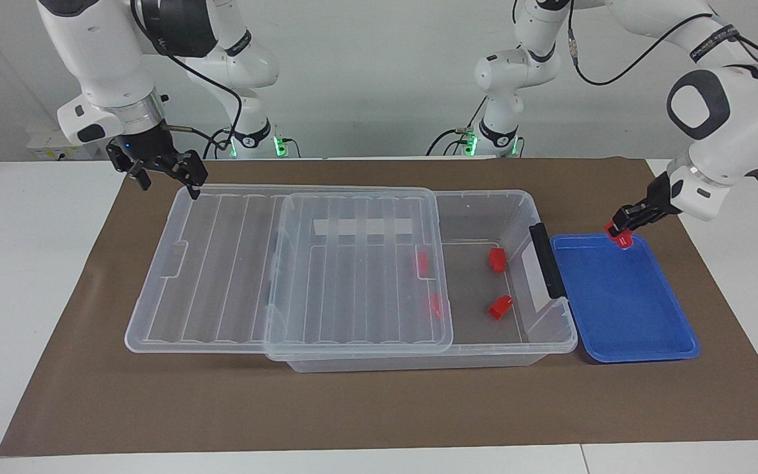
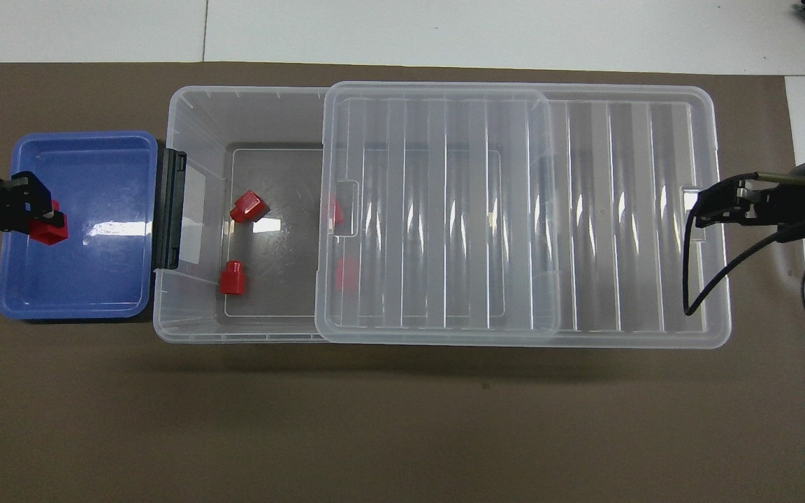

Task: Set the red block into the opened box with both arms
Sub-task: 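Carry the red block into the open box and release it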

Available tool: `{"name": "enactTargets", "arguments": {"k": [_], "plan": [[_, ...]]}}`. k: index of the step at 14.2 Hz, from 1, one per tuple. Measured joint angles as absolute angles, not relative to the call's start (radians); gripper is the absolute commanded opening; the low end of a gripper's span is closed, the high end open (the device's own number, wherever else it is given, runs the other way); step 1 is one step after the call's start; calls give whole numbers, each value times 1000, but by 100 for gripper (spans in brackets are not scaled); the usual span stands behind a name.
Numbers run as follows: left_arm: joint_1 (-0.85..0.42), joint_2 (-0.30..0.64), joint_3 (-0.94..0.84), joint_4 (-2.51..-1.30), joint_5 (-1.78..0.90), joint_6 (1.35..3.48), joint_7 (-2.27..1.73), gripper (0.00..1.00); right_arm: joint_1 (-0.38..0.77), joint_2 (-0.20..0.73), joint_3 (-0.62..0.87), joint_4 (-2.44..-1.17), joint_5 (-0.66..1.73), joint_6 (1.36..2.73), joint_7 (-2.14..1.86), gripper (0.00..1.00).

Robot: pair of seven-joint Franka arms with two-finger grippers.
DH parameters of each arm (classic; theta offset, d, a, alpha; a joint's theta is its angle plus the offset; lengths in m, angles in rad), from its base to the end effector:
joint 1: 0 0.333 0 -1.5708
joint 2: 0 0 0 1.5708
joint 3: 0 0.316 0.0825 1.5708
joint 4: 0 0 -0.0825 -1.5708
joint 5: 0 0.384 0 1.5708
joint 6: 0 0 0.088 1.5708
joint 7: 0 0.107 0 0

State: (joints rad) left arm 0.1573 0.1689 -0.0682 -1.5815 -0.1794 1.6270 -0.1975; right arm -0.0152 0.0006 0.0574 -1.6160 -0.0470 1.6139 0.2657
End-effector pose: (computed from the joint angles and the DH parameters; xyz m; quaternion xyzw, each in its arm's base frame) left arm 0.6004 0.0382 0.5282 0.9819 0.1524 -0.0663 0.0912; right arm 0.5575 0.0187 0.6067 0.9936 -0.1104 0.0023 0.0234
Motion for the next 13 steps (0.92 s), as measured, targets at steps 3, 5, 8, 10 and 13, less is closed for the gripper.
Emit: {"name": "enactTargets", "arguments": {"k": [3,5,8,10,13], "plan": [[3,172,-101,-1545,-184,1661,-632,0,-44,1,56,-1616,-8,1613,264,100],[-126,183,-107,-1555,-163,1783,-906,0,-46,1,56,-1616,-8,1613,263,100],[-219,185,-110,-1660,-98,1964,-1026,0,-44,1,59,-1617,-29,1613,263,100],[-245,186,-110,-1762,-38,2062,-994,0,-43,1,61,-1618,-32,1613,263,100],[-272,194,-109,-1864,15,2154,-927,0,-43,1,65,-1621,-32,1613,263,100]]}}
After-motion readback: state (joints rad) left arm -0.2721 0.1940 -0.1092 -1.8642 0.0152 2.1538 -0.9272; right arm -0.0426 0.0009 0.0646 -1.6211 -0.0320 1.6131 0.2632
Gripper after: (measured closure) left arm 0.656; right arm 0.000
